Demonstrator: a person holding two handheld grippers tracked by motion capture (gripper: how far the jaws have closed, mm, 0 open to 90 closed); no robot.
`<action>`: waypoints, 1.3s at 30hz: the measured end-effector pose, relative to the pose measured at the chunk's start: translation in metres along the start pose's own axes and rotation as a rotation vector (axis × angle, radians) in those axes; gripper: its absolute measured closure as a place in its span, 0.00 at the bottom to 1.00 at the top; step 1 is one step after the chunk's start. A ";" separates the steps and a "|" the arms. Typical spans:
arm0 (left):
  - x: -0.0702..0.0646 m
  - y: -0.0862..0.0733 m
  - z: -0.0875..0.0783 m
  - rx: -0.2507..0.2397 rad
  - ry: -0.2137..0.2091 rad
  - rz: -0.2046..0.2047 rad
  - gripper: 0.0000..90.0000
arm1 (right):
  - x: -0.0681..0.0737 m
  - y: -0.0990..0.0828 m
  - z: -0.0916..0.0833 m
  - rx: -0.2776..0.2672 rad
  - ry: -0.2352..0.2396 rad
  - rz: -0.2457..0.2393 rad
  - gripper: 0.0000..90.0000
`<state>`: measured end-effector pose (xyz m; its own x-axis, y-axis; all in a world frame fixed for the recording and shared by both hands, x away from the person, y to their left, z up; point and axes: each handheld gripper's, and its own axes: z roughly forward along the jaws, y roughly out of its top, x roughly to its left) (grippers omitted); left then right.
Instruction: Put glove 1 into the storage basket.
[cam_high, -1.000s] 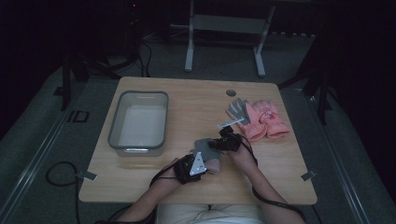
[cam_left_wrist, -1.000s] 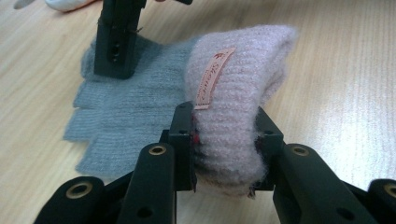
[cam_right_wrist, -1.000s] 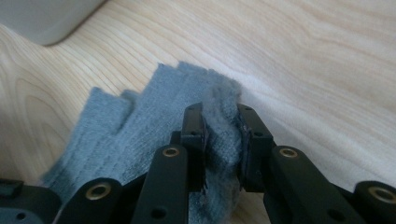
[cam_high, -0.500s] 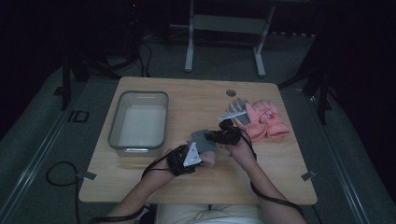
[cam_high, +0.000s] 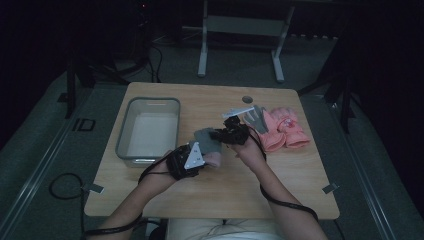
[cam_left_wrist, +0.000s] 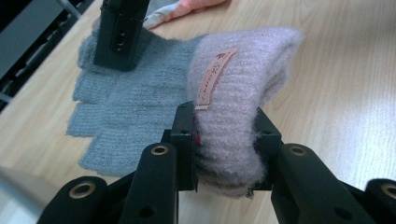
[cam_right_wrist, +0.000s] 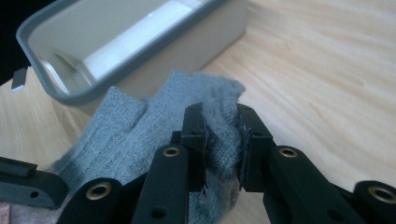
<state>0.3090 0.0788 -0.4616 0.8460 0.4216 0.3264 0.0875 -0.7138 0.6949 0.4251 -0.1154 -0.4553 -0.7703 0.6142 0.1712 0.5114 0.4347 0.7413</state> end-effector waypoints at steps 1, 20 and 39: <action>0.003 0.001 -0.003 0.004 0.006 0.004 0.77 | 0.001 0.003 0.000 -0.003 0.002 -0.004 0.84; 0.045 -0.010 -0.042 0.059 0.031 0.002 0.77 | 0.026 0.059 0.021 -0.029 0.038 -0.034 0.84; 0.098 -0.062 -0.072 0.133 0.066 -0.031 0.77 | 0.063 0.121 0.083 -0.018 0.087 -0.079 0.85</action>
<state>0.3488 0.2051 -0.4264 0.8058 0.4771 0.3509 0.1857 -0.7661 0.6153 0.4704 0.0302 -0.4087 -0.8387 0.5184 0.1670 0.4414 0.4673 0.7661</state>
